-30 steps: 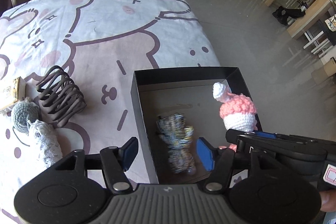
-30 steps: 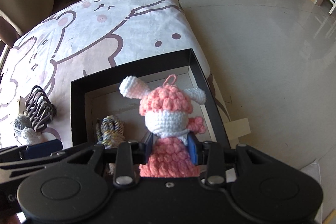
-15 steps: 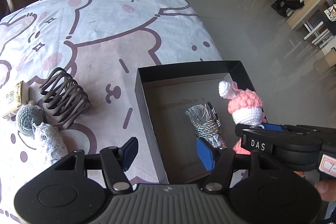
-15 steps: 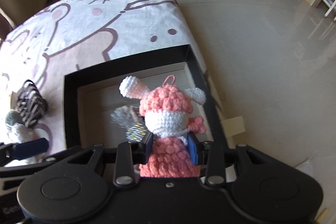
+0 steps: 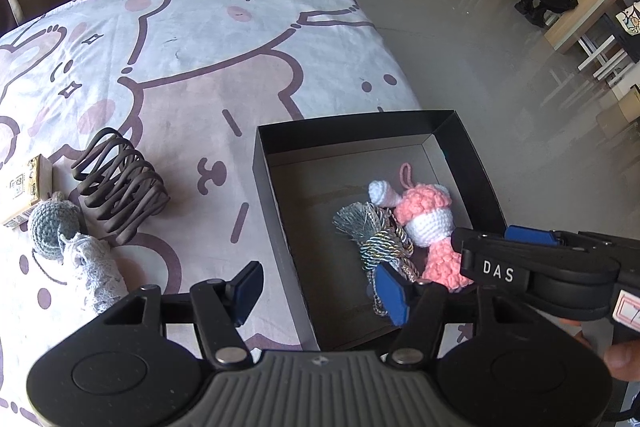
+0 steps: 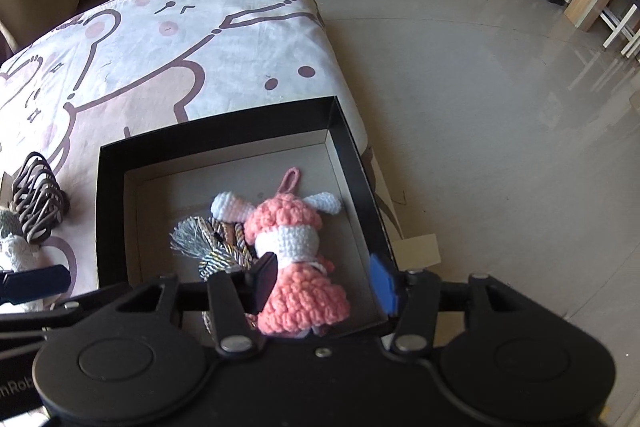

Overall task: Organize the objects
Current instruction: 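Open the left gripper to drop the rope while the right lowers the bunny into the box, then open the right gripper to release the pink bunny into the box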

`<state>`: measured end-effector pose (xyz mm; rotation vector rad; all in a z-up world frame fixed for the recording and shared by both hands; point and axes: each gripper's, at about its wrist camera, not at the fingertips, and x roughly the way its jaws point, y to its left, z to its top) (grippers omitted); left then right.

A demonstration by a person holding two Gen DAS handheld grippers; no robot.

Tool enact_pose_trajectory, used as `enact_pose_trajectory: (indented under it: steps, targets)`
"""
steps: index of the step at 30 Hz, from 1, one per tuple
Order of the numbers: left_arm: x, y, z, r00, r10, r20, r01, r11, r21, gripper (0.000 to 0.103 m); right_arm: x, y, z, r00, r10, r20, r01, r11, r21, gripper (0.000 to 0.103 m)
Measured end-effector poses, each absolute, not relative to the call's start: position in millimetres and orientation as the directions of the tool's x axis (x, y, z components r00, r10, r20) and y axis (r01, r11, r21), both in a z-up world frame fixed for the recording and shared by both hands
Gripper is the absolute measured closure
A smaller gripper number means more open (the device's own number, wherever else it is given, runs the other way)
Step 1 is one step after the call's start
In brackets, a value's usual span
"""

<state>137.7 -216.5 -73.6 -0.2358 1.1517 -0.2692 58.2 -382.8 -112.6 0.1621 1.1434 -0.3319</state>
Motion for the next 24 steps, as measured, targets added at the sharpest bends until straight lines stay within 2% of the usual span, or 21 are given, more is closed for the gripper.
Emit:
enact_pose_trajectory:
  steps: [3,6,8,10,13,17,24]
  targets:
    - [137,-217,-73,0.379,-0.326,-0.866,0.089,0.944,-0.317,0.040,56,-384,-112,0.370,-0.172,-0.913,0.342,0.939,-0.038,0.053]
    - [137,-217,-72,0.381,-0.326,-0.865,0.089,0.944,-0.317,0.040,54,-388,-112,0.362,-0.171,-0.916,0.358,0.933,-0.032,0.059]
    - [137,-217,-72,0.380,-0.326,-0.865,0.089,0.944,-0.317,0.040,53,-391,-111,0.368,-0.145,-0.918,0.370,0.929,0.001,0.075]
    - [137,-217,-72,0.379,-0.325,-0.866,0.089,0.945,-0.316,0.040,51,-395,-109,0.379,-0.095,-0.920,0.378,0.924,0.061,0.079]
    - [138,-216,-72,0.376,-0.325,-0.868,0.089,0.945,-0.316,0.040,54,-390,-114,0.355,-0.036,-0.934,0.362,0.926,0.102,0.079]
    - [138,-214,-73,0.372,-0.322,-0.871,0.097,0.946,-0.308,0.040,56,-374,-128,0.291,-0.074,-0.954,0.299,0.954,0.017,0.079]
    - [138,-216,-72,0.367,-0.312,-0.876,0.100,0.950,-0.297,0.040,55,-377,-124,0.298,-0.061,-0.953,0.319,0.947,0.039,0.079]
